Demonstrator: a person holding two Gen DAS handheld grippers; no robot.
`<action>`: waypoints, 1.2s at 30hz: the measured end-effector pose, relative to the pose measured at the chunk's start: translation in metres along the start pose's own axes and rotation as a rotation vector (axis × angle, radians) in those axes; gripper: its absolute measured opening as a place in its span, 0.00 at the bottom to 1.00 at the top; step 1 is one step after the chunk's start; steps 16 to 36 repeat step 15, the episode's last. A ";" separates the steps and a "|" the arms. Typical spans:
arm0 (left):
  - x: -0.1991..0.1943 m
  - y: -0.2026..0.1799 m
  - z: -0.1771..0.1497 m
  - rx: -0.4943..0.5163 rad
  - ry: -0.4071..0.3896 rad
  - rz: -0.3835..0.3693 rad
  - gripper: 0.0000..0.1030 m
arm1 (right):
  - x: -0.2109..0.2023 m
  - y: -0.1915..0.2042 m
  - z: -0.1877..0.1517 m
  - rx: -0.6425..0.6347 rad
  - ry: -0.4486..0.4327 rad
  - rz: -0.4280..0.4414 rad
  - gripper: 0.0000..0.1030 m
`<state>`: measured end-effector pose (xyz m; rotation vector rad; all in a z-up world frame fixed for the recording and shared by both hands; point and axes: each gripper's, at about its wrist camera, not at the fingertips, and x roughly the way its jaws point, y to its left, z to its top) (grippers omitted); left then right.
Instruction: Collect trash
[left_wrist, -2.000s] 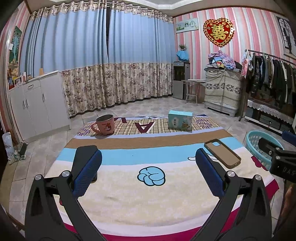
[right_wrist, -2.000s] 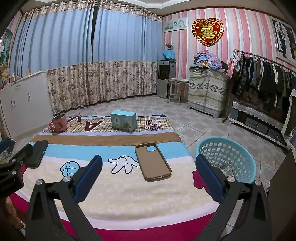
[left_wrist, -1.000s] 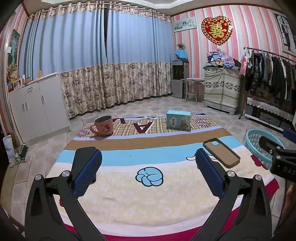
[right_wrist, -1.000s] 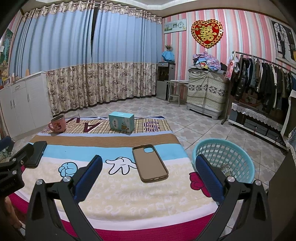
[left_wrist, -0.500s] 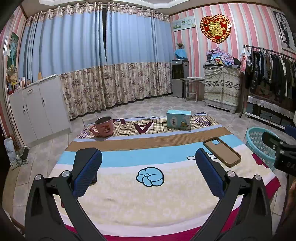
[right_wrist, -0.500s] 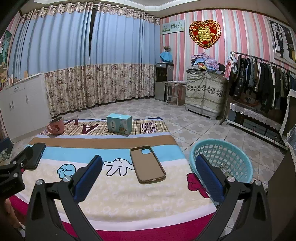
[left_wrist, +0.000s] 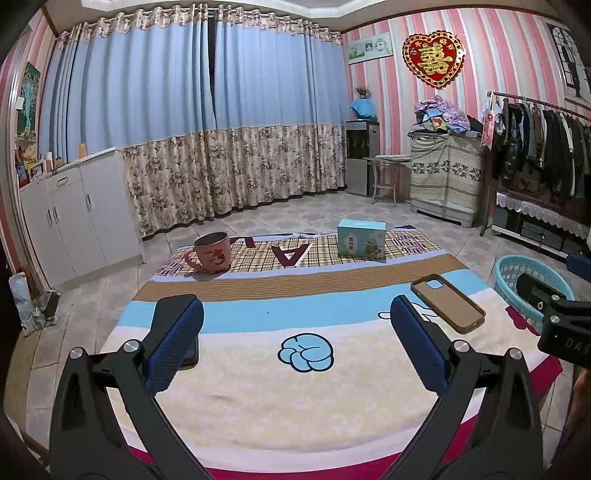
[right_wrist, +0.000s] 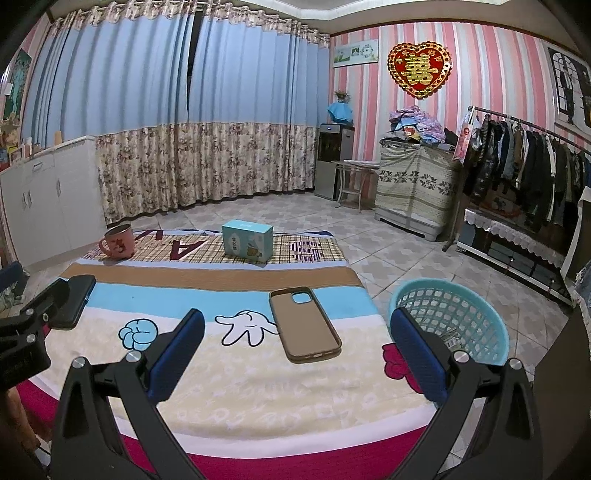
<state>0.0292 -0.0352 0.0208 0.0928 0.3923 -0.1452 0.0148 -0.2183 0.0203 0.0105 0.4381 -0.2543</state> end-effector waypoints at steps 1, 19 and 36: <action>0.000 0.000 0.000 -0.001 0.000 0.000 0.95 | 0.000 0.000 0.000 0.000 0.001 0.003 0.96; -0.001 0.002 0.002 0.006 -0.004 0.003 0.95 | 0.004 -0.001 -0.004 0.004 0.010 0.011 0.96; -0.001 0.002 0.002 0.006 -0.004 0.003 0.95 | 0.004 -0.001 -0.004 0.004 0.010 0.011 0.96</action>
